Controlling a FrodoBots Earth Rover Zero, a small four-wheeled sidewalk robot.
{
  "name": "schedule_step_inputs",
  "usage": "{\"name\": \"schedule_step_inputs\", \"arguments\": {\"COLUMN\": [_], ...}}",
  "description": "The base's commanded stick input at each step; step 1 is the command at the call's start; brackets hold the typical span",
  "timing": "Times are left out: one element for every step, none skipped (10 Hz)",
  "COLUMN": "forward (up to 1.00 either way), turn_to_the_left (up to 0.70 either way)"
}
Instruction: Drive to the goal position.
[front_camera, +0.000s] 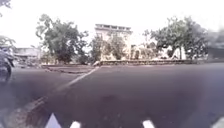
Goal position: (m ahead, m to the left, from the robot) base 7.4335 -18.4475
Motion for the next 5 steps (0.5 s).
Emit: {"name": "schedule_step_inputs", "arguments": {"forward": [0.00, 0.00, 0.00, 0.00, 0.00], "turn_to_the_left": [-0.85, -0.85, -0.85, -0.85, -0.85]}}
